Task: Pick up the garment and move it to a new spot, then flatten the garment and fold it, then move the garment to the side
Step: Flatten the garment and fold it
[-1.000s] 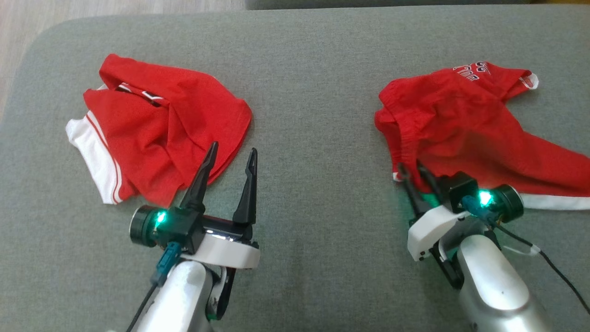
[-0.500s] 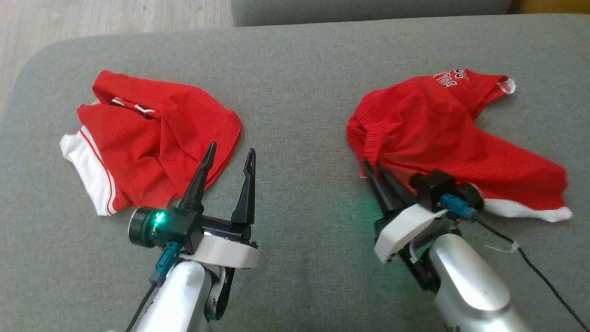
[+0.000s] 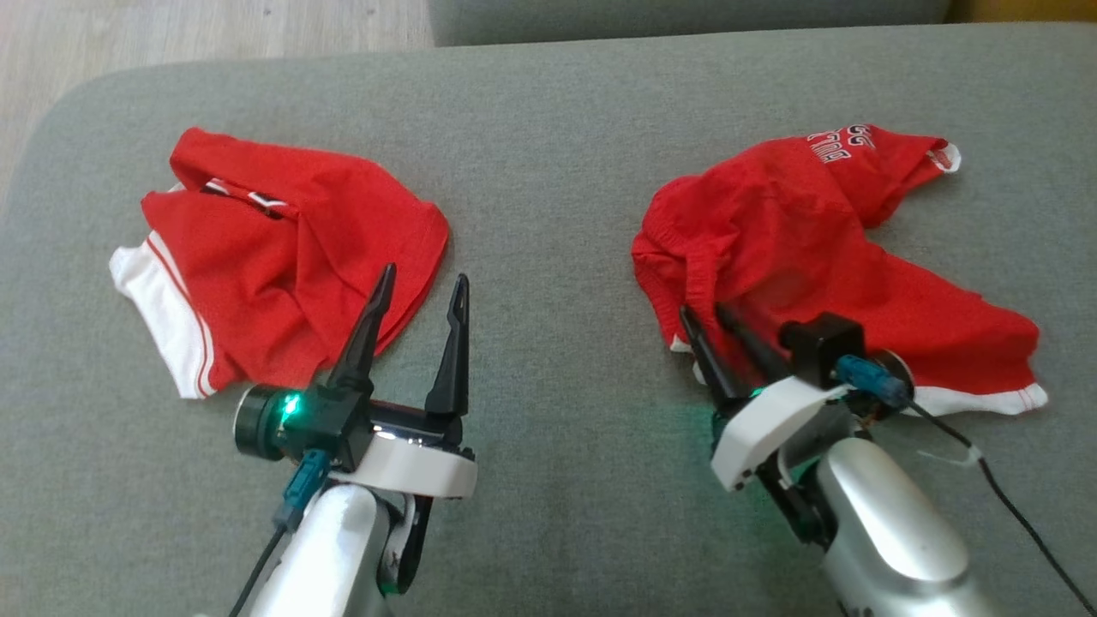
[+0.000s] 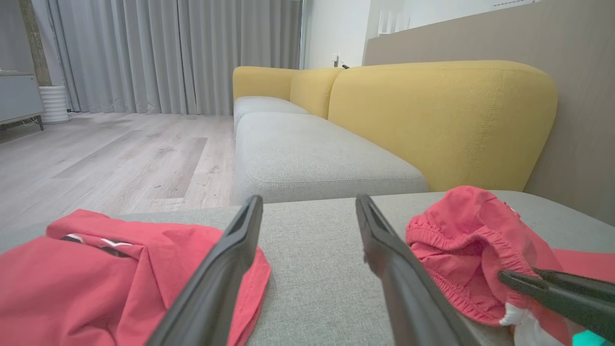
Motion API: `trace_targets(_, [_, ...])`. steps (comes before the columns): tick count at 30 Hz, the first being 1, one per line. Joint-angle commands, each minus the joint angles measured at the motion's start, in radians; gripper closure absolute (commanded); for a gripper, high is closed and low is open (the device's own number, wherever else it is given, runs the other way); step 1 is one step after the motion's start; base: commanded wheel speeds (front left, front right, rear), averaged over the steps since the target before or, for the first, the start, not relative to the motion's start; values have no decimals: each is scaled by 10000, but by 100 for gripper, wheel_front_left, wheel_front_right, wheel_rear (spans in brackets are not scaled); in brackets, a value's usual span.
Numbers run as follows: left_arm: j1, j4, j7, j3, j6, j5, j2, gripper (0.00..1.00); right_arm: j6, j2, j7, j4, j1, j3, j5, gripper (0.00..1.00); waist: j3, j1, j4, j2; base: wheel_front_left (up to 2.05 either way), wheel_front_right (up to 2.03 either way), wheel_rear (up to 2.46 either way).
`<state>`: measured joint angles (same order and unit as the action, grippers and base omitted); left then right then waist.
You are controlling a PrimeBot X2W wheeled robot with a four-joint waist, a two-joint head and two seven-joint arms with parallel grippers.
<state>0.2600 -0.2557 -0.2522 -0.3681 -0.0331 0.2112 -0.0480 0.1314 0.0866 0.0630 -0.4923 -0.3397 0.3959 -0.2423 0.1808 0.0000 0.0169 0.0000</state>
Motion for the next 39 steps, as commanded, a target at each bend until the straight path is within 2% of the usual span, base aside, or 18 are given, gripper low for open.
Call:
trace_targets(1, [273,284,-95,233,49,-78,-22,0,-7,-32,125,239,-340,53,85,0,55,0,40,0,0,0,0])
trace_targets(9, [343,275,-95,244,36,-75,-22,0,-7,-116,631,97,-483,-653,307,0,192,0,51,0,0,0,0])
trace_targets(20, [283,279,-95,417,80,-136,-22,0,-7,186,982,1480,684,-2352,-216,0,-15,0,-608,0,0,0,0])
trace_targets(24, [273,245,-95,413,118,-160,-22,0,-7,187,1263,1978,1287,-3686,552,0,-40,0,-860,0,0,0,0])
trace_targets(26, [276,228,-95,380,154,-168,-22,0,-7,-14,1332,2071,1646,-4407,904,0,-37,0,-960,0,0,0,0])
trace_targets(30, [290,195,-95,289,201,-172,-22,0,-7,-269,1454,2074,2162,-5214,1656,0,29,0,-1122,0,0,0,0])
trace_targets(34, [348,26,-95,125,421,-244,-22,0,-7,-352,1548,1887,2125,-5677,1990,0,165,0,-1253,0,0,0,0])
trace_targets(39, [576,-910,-77,-687,1241,-320,-84,0,-7,-360,1695,1629,1824,-5855,1696,0,428,0,-1384,0,0,0,0])
